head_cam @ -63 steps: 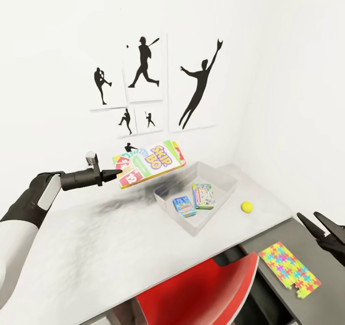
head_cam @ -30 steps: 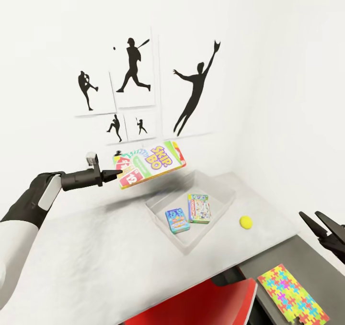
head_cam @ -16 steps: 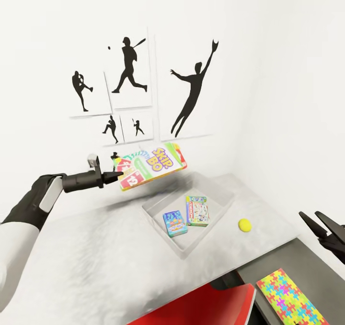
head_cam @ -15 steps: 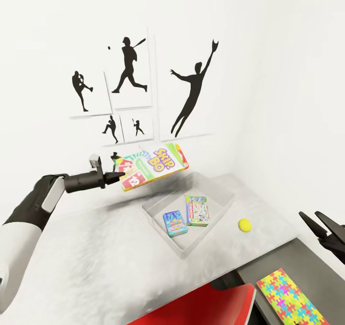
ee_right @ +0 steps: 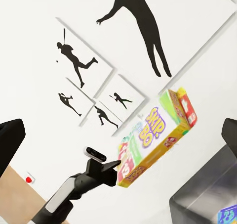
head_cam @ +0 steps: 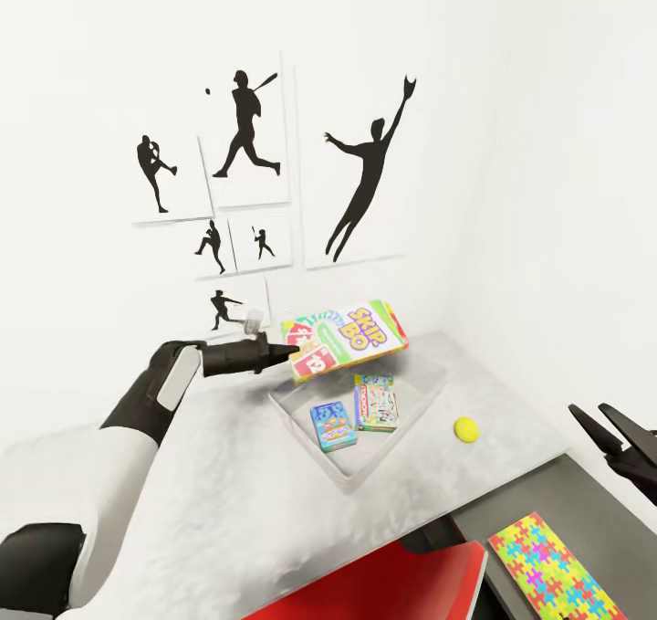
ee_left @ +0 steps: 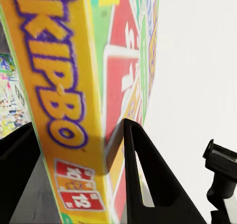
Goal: Put all the toys in the child's room - the three board games (two on the bed and one on the table), the two jigsaw puzzles on the table, and the tennis ball on the table - inside the toy box on the table in the child's room.
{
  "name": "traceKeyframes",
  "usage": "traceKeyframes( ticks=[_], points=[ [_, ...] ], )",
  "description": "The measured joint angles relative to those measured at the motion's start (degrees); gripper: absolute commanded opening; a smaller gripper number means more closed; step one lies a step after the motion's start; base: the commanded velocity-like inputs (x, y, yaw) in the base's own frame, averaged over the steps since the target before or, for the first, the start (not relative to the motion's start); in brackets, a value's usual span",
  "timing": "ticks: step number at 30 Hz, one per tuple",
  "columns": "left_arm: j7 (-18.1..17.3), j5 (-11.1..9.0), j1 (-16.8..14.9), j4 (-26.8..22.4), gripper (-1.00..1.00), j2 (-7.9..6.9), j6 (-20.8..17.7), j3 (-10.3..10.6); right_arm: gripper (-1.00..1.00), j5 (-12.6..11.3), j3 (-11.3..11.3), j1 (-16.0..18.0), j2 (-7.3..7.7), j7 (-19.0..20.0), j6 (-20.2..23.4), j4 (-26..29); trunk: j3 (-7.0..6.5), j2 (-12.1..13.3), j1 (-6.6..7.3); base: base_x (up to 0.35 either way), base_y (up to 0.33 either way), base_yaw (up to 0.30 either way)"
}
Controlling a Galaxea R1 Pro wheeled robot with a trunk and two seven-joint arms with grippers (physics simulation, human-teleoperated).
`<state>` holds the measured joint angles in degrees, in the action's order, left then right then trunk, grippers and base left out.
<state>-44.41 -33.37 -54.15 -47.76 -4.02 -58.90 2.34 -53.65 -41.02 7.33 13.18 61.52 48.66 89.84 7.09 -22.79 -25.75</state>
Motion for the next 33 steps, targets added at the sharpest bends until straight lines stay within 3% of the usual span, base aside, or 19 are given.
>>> traceKeyframes(
  ticks=[2, 5, 12, 16, 20, 23, 33],
  points=[
    [1.8, -0.1, 0.0, 0.1, -1.00, 1.35, 0.0, -0.1, 1.00, 0.0, 0.0, 0.0, 0.00, 0.0, 0.0, 0.0, 0.00, 0.0, 0.00, 0.000, 0.000, 0.000],
    [8.2, -0.2, 0.1, 0.3, -1.00, 4.44, 0.2, 0.0, 1.00, 0.0, 0.0, 0.0, -0.01, 0.0, 0.0, -0.2, 0.00, 0.0, 0.00, 0.000, 0.000, 0.000],
    [17.0, -0.7, 0.3, 1.6, -1.00, 9.09, 2.3, -0.4, 1.00, 0.0, 0.0, 0.0, -0.09, 0.0, 0.0, -0.4, 0.00, 0.0, 0.00, 0.000, 0.000, 0.000],
    [22.8, -0.1, 0.3, 6.6, -1.00, 10.11, 8.6, -1.1, 1.00, 0.0, 0.0, 0.0, -0.09, 0.0, 0.0, -0.4, 0.00, 0.0, 0.00, 0.000, 0.000, 0.000],
    [26.8, -0.6, 0.3, 10.8, -1.00, 11.19, 13.3, -3.6, 1.00, 0.0, 0.0, 0.0, -0.09, 0.0, 0.0, -0.4, 0.00, 0.0, 0.00, 0.000, 0.000, 0.000],
    [27.6, -0.8, 0.2, 11.7, -1.00, 12.07, 14.6, -4.3, 1.00, 0.0, 0.0, 0.0, -0.10, 0.0, 0.0, -0.4, 0.00, 0.0, 0.00, 0.000, 0.000, 0.000],
    [27.9, -0.9, 0.2, 12.0, -1.00, 12.92, 15.8, -4.5, 1.00, -0.1, 0.0, 0.0, -0.04, 0.1, 0.1, -0.3, 0.00, 0.0, 0.00, 0.000, 0.000, 0.000]
  ],
)
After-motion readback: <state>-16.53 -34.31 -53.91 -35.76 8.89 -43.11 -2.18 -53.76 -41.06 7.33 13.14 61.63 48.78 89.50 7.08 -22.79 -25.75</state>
